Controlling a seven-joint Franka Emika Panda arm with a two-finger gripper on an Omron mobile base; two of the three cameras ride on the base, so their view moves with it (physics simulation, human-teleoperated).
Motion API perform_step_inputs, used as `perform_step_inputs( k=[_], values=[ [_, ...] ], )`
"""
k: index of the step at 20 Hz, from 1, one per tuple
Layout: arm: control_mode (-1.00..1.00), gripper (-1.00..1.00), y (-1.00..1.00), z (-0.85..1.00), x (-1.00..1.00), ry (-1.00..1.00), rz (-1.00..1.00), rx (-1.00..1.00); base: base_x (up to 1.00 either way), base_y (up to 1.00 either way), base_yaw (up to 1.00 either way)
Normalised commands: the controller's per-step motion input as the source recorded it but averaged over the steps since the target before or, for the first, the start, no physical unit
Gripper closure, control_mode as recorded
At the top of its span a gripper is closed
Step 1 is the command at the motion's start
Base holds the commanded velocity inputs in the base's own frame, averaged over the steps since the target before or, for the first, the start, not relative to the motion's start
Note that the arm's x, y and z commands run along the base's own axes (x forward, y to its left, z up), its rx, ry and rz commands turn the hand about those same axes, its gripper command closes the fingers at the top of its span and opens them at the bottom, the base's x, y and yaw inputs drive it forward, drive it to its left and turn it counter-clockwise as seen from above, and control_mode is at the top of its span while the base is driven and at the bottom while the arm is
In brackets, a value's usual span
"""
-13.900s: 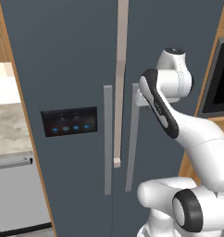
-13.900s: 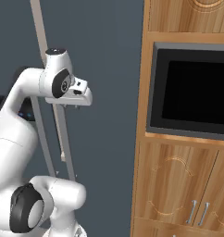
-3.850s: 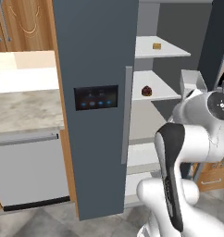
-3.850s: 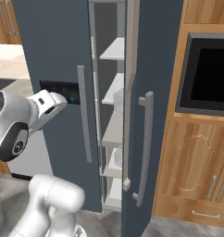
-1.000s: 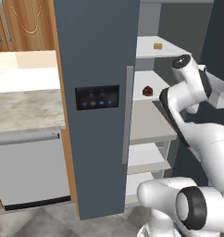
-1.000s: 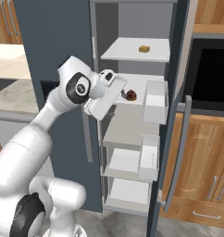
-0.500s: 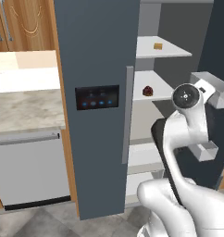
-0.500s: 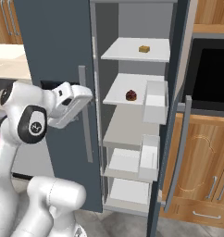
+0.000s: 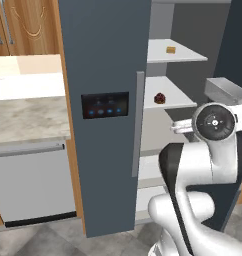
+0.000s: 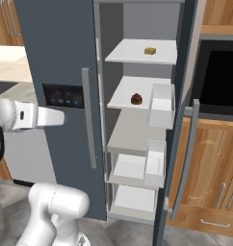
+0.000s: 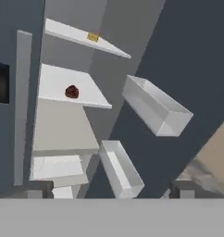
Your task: Take the cakes from the fridge and place them on the empty tray on the dining counter.
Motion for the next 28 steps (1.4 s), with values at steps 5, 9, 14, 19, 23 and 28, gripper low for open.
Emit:
perform_step_inputs(
  k=[5, 9, 14, 19, 23, 28],
  values=[
    [-1.0, -1.0, -0.14, 0.13, -0.38, -0.01, 0.15, 0.54, 0.0, 0.0, 0.0],
    [-1.0, -1.0, -0.06, -0.03, 0.04, 0.12, 0.24, 0.25, 0.0, 0.0, 0.0],
    [-1.0, -1.0, 0.21, -0.04, 0.2, 0.15, 0.2, 0.0, 0.0, 0.0, 0.0],
    [-1.0, -1.0, 0.04, -0.05, 0.13, 0.01, 0.02, 0.0, 0.0, 0.0, 0.0],
    [-1.0, -1.0, 0.0, -0.26, -0.17, -0.13, 0.0, 0.0, 0.0, 0.0, 0.0],
    [-1.0, -1.0, 0.0, -0.55, -0.06, -0.26, 0.02, 0.0, 0.0, 0.0, 0.0]
  ],
)
